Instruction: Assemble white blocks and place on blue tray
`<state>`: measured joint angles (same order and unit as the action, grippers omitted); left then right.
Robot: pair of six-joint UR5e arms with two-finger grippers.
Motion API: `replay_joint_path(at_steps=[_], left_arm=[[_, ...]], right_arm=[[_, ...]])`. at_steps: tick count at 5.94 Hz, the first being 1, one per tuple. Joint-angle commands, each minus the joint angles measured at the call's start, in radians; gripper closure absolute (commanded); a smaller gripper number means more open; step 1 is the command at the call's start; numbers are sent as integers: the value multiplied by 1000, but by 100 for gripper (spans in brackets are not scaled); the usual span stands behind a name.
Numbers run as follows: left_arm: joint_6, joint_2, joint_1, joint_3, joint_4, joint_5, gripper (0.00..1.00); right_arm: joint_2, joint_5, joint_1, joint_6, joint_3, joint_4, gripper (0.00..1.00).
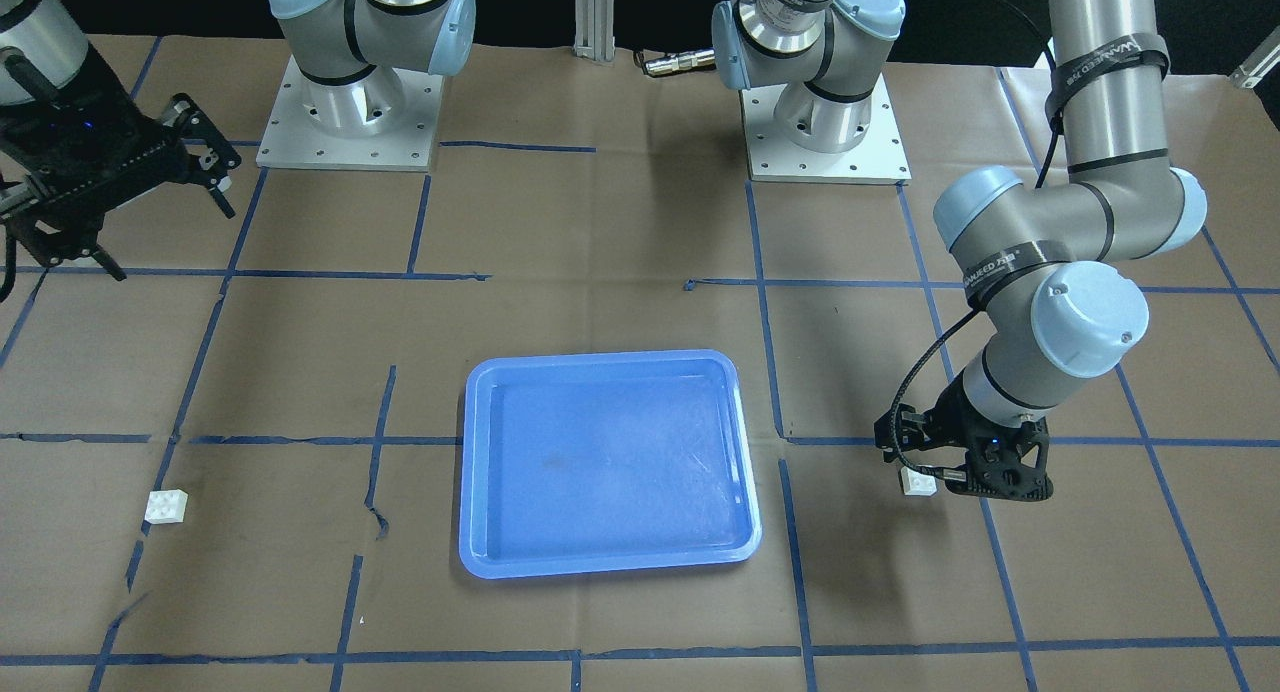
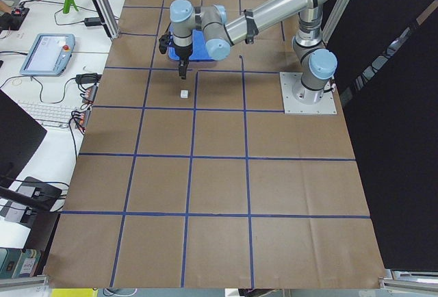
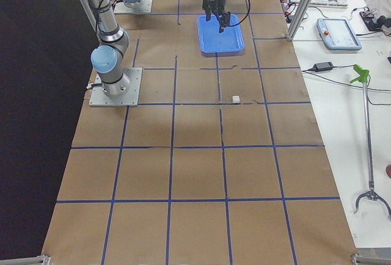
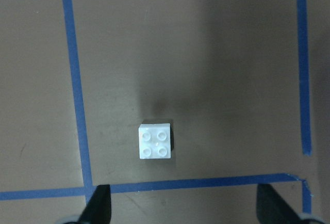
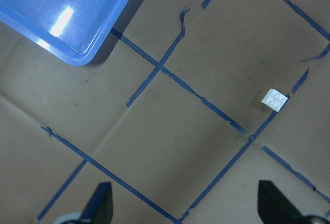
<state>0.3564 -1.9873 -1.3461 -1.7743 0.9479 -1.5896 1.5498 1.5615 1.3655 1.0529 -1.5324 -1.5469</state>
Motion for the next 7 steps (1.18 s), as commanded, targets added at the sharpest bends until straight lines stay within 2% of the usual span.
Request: replay_joint_path(at_steps=[1, 2, 3, 4, 5, 7], left_arm=[[30, -63, 1, -25, -37, -4, 1], [30, -64, 2, -34, -43, -6, 1], [32, -64, 5, -24, -43, -6, 10], [30, -64, 11, -25, -43, -6, 29], [29, -64, 12, -25, -44, -6, 35], [27, -67, 12, -19, -44, -7, 36]], right_arm=[[-31, -8, -122, 598, 1, -1, 0], [-54, -8, -178, 877, 4, -25, 0], [-82, -11, -227, 1068, 5, -91, 0], [-118, -15, -241, 1163, 8, -100, 0], [-138, -122, -271, 1176, 2, -102, 0], [-280, -329, -359, 1205, 3, -104, 0]])
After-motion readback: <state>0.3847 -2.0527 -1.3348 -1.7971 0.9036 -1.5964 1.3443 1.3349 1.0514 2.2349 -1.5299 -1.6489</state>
